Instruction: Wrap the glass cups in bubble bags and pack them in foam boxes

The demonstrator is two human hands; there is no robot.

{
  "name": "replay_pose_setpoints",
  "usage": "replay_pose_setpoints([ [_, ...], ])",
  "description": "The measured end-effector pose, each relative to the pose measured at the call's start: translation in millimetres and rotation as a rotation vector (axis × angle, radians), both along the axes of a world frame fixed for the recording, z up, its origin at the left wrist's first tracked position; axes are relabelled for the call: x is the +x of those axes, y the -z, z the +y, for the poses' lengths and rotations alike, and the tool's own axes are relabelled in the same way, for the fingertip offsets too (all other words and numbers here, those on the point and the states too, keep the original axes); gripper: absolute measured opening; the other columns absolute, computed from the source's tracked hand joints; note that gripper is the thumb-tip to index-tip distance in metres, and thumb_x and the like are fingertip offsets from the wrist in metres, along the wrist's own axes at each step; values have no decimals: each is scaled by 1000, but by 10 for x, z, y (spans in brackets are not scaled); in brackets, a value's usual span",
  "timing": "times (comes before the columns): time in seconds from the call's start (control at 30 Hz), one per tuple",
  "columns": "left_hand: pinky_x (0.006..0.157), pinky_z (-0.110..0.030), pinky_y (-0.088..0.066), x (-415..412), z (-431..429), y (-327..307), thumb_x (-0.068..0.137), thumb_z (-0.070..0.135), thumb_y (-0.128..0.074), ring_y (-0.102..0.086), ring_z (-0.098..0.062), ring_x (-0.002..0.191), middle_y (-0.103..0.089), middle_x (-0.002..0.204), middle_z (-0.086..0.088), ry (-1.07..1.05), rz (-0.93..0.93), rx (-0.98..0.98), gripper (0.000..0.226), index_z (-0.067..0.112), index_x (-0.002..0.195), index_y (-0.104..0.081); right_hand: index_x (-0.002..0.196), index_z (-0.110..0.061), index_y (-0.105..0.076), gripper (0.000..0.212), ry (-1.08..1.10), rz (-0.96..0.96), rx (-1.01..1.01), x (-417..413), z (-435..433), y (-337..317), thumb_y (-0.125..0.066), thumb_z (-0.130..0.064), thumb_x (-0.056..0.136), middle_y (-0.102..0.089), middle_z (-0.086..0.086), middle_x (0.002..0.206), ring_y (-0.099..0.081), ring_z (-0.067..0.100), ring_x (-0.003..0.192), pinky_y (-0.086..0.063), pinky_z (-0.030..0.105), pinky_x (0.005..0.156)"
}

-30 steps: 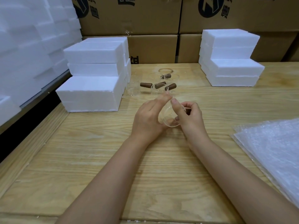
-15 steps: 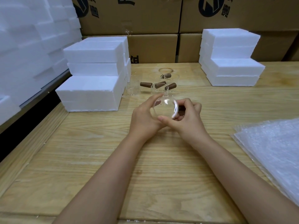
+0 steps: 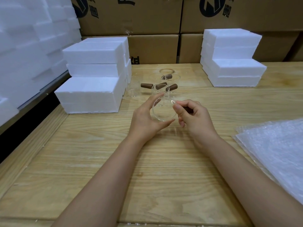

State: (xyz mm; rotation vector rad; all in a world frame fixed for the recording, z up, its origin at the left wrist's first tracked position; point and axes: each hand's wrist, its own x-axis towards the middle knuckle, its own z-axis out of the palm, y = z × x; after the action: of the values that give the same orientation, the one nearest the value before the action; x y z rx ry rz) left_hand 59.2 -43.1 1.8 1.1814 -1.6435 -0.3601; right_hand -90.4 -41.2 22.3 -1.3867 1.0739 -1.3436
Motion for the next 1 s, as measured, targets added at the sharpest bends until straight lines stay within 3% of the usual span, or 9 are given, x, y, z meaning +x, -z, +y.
replay_pose_setpoints([
  [0.1,97,-10,-39,-30,20,-1,63,24,-90,-55,-2,115,-61,127,9,-33,-88,-48,76,20,131,-55,68,-22,-63,30,40,-30,45,25,-7,6,-64,-52,67,-50,15,93,-45,5,49,-38,18,45],
  [0.23,94,-25,-47,-94,51,-13,66,34,-85,-58,-13,118,-60,133,2,-49,-230,-144,73,11,129,-56,61,-27,-57,37,126,-36,22,58,-11,37,-61,-64,63,-59,-2,73,-46,6,52,-38,27,55],
  [0.33,79,-32,-53,-131,69,-23,69,53,-66,-68,-22,102,-65,126,-1,-110,-332,-247,72,10,126,-60,77,-22,-56,57,195,29,-3,113,13,79,-58,-74,55,-54,9,99,-53,1,64,-43,18,62],
  [0.4,70,-30,-53,-145,73,-26,68,52,-67,-71,-22,88,-69,119,0,-158,-373,-299,69,11,123,-63,82,-22,-55,66,241,74,-19,144,45,80,-56,-78,47,-44,-2,103,-52,-13,68,-41,4,64],
  [0.57,65,-31,-53,-160,78,-22,58,33,-90,-71,-24,76,-73,108,0,-225,-387,-314,65,7,114,-68,85,-24,-49,55,263,109,-14,172,54,91,-70,-64,53,-32,-11,99,-48,-1,75,-39,2,72],
  [0.73,76,-28,-47,-148,94,-45,62,20,-83,-71,-22,87,-74,98,3,-262,-353,-162,65,15,123,-64,105,-14,-41,70,204,311,-85,191,49,138,-86,-40,57,-30,-1,114,-44,11,101,-37,8,84],
  [0.8,76,-28,-45,-151,88,-37,66,20,-77,-70,-22,89,-74,97,2,-277,-335,-148,61,16,125,-63,102,-13,-40,66,200,346,-152,203,53,156,-85,-38,60,-34,1,112,-43,12,104,-33,2,80],
  [0.9,74,-27,-45,-172,113,-69,63,32,-68,-71,-24,83,-74,93,0,-271,-282,-179,61,14,121,-65,93,-17,-40,50,206,336,-217,208,58,159,-79,-39,70,-38,-3,100,-43,13,97,-34,10,77],
  [1.0,71,-24,-42,-176,103,-56,57,39,-74,-70,-25,74,-74,86,-2,-281,-285,-226,65,11,116,-68,81,-26,-39,33,215,287,-243,200,66,140,-65,-46,80,-39,-8,90,-42,8,85,-32,7,71],
])
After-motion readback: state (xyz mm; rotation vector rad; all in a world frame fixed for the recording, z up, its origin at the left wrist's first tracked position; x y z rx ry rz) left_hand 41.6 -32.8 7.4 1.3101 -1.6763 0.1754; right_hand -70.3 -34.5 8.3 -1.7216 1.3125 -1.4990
